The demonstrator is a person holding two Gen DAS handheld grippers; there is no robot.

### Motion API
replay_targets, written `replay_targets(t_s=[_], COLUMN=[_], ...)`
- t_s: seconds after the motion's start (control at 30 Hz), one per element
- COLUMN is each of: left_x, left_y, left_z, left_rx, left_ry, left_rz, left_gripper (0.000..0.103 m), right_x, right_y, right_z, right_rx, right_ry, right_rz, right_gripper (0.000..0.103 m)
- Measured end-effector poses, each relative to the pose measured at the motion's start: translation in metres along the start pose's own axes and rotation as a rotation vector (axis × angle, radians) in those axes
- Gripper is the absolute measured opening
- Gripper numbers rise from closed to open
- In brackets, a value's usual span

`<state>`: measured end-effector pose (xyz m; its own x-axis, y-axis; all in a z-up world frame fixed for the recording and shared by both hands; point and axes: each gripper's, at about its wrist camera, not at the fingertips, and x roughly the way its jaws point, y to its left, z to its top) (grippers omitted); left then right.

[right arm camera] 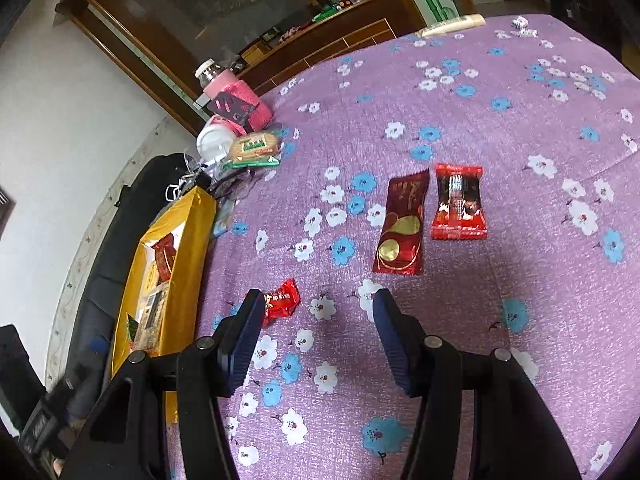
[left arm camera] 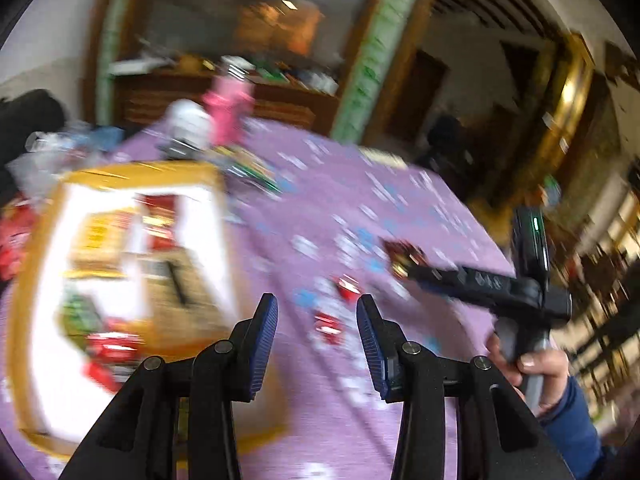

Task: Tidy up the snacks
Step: 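Move both tools back from the box to the candies on the table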

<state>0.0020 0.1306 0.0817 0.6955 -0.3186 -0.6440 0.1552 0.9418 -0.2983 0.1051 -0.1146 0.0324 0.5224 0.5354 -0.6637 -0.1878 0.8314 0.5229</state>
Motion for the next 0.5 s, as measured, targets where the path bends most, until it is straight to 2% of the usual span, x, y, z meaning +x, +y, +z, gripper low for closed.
replay_targets(t_s=[0.07, 0.1, 0.17, 0.27, 0.4, 0.5], left_x=[0.023, 0.035, 0.057, 0.08, 0.099, 0.109], left_y=[-0.018, -0.024, -0.031, -0.028, -0.026, -0.027], left_z=[0.002, 0.002, 0.001, 0.0, -0.007, -0.016], left_rx=[0.035, 0.057, 0.086, 0.082, 0.097, 0.105], left_ry=[0.057, 0.069, 0.099, 0.137, 0.155, 0.186], left_rz=[0.009, 0.04, 0.113, 0.156, 0.217, 0.23], left_gripper=[0.043, 0.043, 0.034, 0.026, 0.026, 0.026], right_x=[-0.006, -0.008, -0.013, -0.018, -0.023, -0.028], right_y=[0.0, -0.001, -0.003, -0.006, -0.007, -0.007], right_z=[0.001, 0.001, 0.003, 0.006, 0.007, 0.009], right_rx=[0.006, 0.01, 0.025, 0.042, 0.057, 0.06], right_ry=[-0.021, -0.027, -0.038, -0.049, -0.056, -0.072], right_rz=[0.009, 0.014, 0.027, 0.042, 0.063, 0.067], right_gripper=[0.055, 0.055, 0.055, 0.055, 0.055, 0.055])
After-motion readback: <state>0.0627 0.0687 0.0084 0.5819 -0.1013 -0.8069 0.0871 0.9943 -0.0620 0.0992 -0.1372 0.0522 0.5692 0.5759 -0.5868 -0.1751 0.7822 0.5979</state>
